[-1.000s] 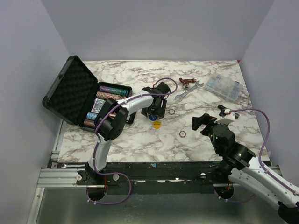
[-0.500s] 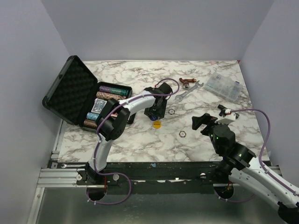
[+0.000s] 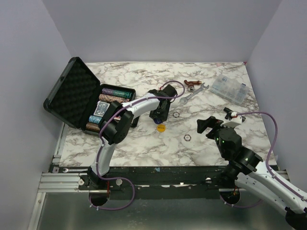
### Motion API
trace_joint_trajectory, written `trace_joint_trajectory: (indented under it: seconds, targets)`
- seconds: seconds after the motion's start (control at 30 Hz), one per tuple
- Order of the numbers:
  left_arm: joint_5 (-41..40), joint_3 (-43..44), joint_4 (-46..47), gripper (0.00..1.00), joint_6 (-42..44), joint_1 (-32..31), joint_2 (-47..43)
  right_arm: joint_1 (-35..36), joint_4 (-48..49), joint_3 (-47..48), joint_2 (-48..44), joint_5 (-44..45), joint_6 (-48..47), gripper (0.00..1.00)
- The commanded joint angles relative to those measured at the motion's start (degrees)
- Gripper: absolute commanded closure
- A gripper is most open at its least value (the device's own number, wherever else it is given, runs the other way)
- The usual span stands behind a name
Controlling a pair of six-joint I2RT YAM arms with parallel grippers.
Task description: Pack up texas hold em set
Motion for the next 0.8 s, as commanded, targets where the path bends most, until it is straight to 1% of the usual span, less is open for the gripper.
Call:
trace_joint_trajectory:
  seconds: [0.0,0.23,0.3,0.43,0.57,0.77]
  targets:
    - [-3.8,0.9,-1.9,0.7,2.0,0.0,-0.2,-0.1,0.8,-0.1,-0.2,-0.4,-0.1,0.0]
    - [-7.6,1.3,-2.4,0.71,4.3,0.3,-5.9,-0.1,0.8,0.0,-0.1,-0.3,0.0,0.0]
    - [-8.6,1.0,-2.3,0.71,4.7,1.6,-7.5,-0.1,0.8,-0.1,-0.1,-0.3,0.0,0.0]
    - [-7.6,0.9,-2.8,0.73,4.2,7.8,-10.5,-0.1,0.9,-0.1,0.0,-0.4,-0.1,0.0]
    - [-7.6,-0.6,-4.0,0.74,2.3,17.0,-14.0,-0.1,0.9,-0.1,-0.2,-0.4,-0.1,0.0]
    - [-7.6,-6.7,-4.0,0.74,2.8,28.7,-18.3,-0.1,0.8,-0.1,-0.4,-0.1,-0.2,0.0]
